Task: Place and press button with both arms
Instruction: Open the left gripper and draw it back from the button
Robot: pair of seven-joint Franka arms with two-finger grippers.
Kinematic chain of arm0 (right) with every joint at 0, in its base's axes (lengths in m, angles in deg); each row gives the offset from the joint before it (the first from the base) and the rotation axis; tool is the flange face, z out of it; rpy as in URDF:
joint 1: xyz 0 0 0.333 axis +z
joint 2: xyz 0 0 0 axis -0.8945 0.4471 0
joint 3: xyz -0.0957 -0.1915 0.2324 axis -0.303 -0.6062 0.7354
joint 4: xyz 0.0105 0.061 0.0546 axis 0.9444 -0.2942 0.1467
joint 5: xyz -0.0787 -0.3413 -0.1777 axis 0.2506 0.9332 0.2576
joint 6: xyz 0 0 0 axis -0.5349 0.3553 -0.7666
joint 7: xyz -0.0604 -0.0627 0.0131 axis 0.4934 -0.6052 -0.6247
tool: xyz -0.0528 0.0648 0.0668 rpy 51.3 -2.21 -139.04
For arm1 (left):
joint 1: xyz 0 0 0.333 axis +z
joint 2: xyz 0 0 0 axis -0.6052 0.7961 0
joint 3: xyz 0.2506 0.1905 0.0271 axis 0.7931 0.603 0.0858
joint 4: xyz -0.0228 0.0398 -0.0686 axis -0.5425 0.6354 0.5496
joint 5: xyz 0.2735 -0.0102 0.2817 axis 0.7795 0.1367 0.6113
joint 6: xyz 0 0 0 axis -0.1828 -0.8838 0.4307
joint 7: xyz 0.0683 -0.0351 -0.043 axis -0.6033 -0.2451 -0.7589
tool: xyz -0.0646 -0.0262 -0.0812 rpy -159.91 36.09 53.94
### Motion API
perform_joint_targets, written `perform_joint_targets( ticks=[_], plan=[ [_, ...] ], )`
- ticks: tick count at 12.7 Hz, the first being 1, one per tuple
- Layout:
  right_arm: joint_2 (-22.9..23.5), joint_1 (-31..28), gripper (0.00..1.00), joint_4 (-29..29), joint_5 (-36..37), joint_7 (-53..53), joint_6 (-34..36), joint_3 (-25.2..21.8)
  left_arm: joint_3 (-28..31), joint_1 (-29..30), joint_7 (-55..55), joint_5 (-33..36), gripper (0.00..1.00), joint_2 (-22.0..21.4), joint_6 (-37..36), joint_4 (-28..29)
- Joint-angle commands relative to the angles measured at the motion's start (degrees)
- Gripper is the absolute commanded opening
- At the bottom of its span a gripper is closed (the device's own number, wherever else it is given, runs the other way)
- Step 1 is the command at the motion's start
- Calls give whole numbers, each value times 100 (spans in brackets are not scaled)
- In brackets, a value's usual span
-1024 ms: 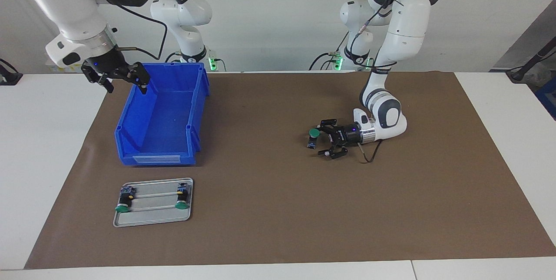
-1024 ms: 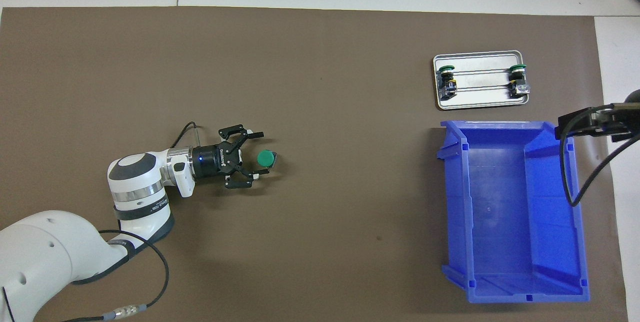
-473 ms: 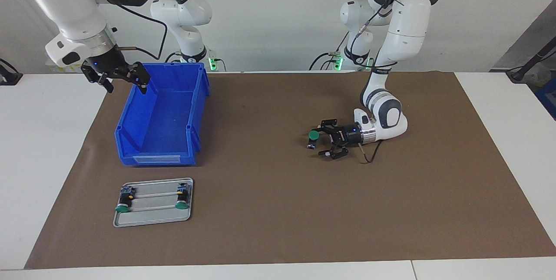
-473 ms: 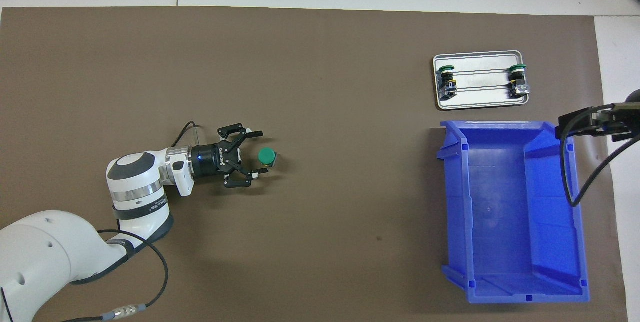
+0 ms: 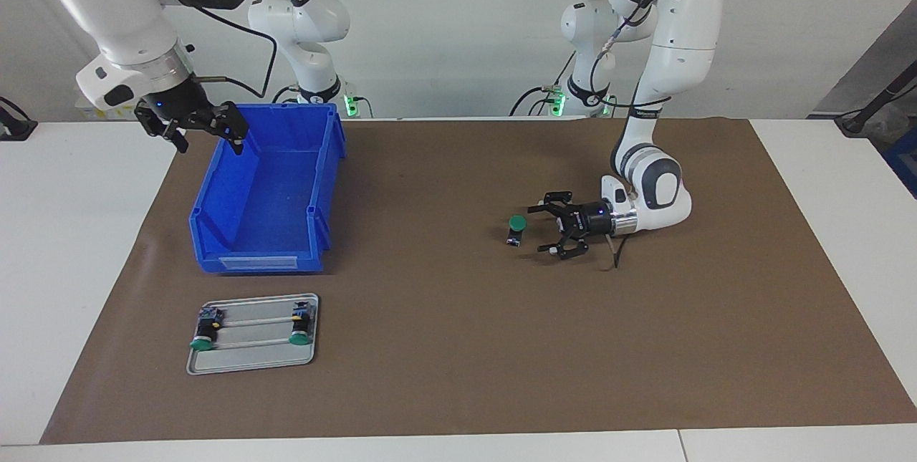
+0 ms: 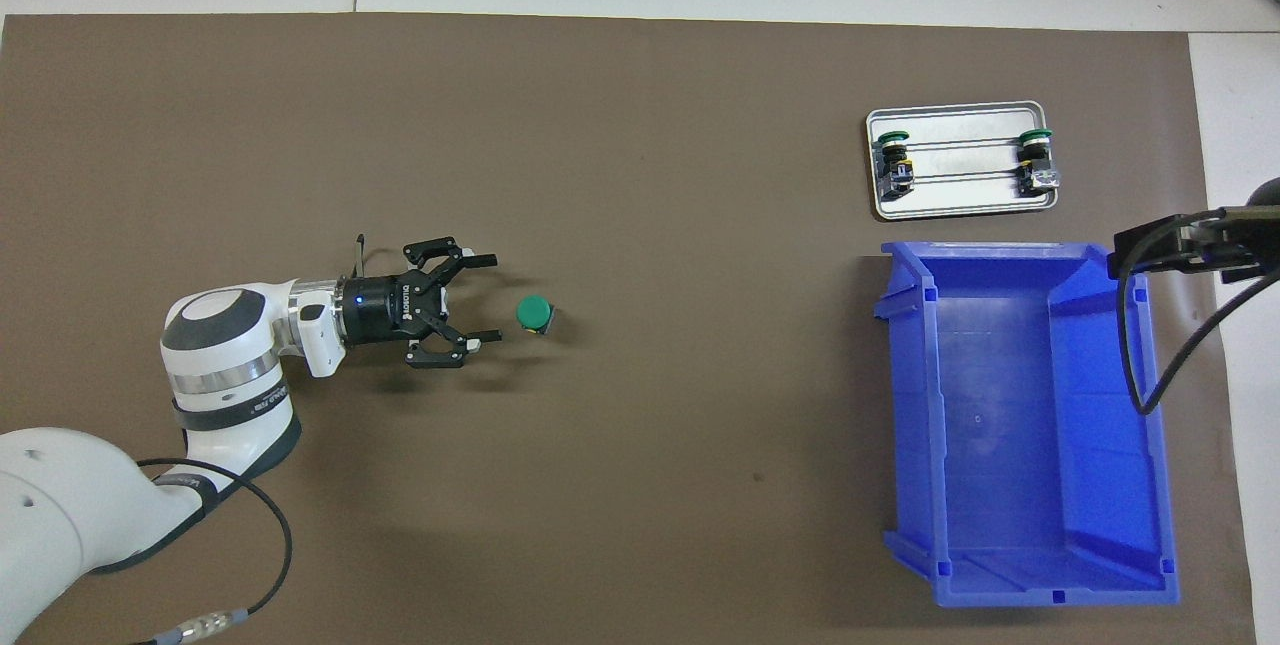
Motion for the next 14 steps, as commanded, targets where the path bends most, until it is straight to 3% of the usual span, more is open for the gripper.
perform_joint_targets(
  ticks=[1, 5, 10, 14],
  plan=[
    [-116, -15, 100, -113, 52, 11, -98, 34, -4, 360, -877, 325, 99, -247, -392, -223],
    [-116, -15, 100, -113, 52, 11, -98, 43, 5, 492, -3142, 1009, 100, -511, -491, -1241],
    [-90, -15, 100, -8, 52, -399, -81, 60, -56, 309, -6015, 3212, 100, -958, -54, -2402],
    [-37, 38, 100, 423, -45, -726, 287, 104, -57, -1007, -8566, 5436, 99, -1294, 993, -2633]
  ],
)
